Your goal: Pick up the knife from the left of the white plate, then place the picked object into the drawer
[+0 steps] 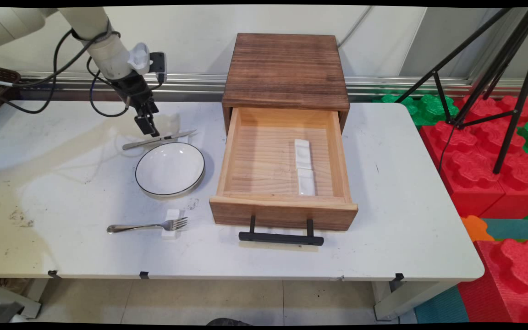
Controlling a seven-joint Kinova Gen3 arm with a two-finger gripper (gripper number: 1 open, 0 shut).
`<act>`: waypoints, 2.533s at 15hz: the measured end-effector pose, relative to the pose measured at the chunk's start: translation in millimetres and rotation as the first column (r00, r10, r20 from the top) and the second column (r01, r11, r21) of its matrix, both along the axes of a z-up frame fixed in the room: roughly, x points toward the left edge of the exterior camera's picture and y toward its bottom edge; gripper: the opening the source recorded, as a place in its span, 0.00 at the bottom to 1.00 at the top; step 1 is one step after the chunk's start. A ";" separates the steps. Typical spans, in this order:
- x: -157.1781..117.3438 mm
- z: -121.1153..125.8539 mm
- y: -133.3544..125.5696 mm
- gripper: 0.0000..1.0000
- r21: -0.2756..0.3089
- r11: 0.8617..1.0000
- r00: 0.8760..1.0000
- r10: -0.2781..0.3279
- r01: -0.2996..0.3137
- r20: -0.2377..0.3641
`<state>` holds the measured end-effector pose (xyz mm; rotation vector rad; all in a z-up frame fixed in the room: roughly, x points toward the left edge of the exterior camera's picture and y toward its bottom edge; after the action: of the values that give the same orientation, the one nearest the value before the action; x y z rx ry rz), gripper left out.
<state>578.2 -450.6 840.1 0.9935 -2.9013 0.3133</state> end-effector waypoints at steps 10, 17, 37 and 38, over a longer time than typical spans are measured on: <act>7.3 -21.5 -7.3 1.00 0.032 0.999 1.000 -0.014 0.015 -0.027; 12.8 -30.4 -11.3 1.00 0.042 0.999 0.999 -0.003 0.005 -0.046; 15.3 -20.7 -2.5 0.00 0.011 0.998 0.993 0.064 -0.063 -0.100; 14.8 -14.5 -1.3 0.00 0.001 0.997 0.992 0.073 -0.074 -0.099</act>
<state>592.9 -451.9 825.6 1.0850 -2.7797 0.2639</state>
